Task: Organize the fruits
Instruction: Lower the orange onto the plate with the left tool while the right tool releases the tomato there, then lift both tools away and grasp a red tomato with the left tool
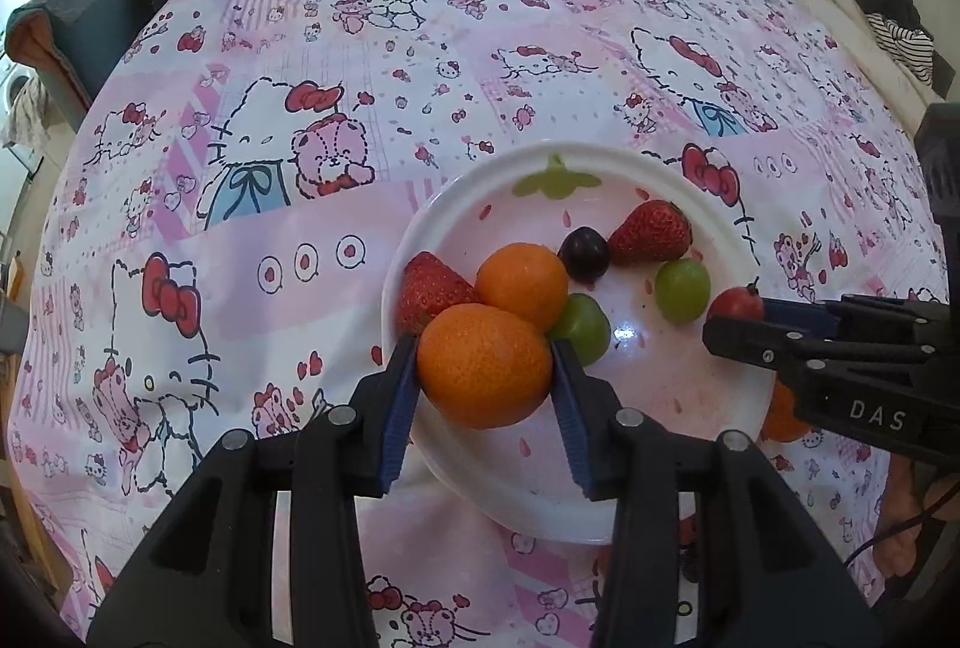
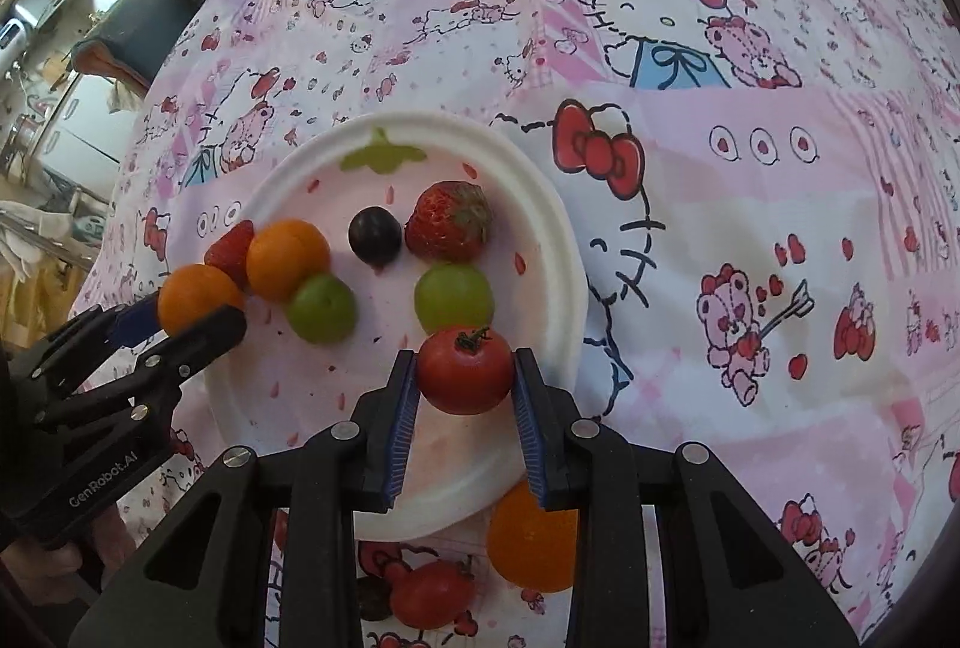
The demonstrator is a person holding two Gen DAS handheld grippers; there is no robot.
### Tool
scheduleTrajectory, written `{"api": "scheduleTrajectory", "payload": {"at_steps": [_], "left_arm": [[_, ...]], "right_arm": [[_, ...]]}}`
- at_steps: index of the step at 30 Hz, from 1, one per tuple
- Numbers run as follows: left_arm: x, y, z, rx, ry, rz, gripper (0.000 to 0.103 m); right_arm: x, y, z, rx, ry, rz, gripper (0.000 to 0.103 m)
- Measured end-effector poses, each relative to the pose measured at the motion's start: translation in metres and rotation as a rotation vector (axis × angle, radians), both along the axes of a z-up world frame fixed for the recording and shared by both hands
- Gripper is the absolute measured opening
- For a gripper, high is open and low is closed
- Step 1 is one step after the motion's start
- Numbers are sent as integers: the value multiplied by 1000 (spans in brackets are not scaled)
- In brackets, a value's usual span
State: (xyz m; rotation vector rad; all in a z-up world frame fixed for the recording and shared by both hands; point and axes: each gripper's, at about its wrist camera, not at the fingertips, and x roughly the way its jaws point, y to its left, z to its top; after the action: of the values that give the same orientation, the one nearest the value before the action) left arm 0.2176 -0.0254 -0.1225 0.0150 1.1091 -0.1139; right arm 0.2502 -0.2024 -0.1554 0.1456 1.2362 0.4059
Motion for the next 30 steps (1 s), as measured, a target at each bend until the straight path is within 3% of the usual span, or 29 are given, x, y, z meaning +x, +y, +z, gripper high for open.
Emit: {"api": "scheduleTrajectory", "payload": {"at_steps": [8, 10, 15, 17, 18, 19, 30], "left_arm": [[-2, -1, 4, 4, -12, 0, 41], [-3, -3, 8, 16, -32, -3, 56], [-6, -4, 17, 27, -70, -2, 70], [-6, -2, 20, 30, -78, 3, 80], [-6, -1, 21, 32, -84, 9, 84], [-7, 0, 22, 31, -90, 15, 85], [-10, 9, 29, 6, -107, 58, 85]], "right_arm": [[0, 0, 1, 9, 11, 1, 35], [0, -1, 2, 23, 7, -7, 35], [1, 0, 8, 65, 6, 0, 36], [1, -1, 10, 81, 4, -5, 50], [1, -1, 12, 86, -2, -12, 69], [1, -3, 15, 91, -17, -23, 76], [1, -18, 38, 152, -89, -76, 76]]}}
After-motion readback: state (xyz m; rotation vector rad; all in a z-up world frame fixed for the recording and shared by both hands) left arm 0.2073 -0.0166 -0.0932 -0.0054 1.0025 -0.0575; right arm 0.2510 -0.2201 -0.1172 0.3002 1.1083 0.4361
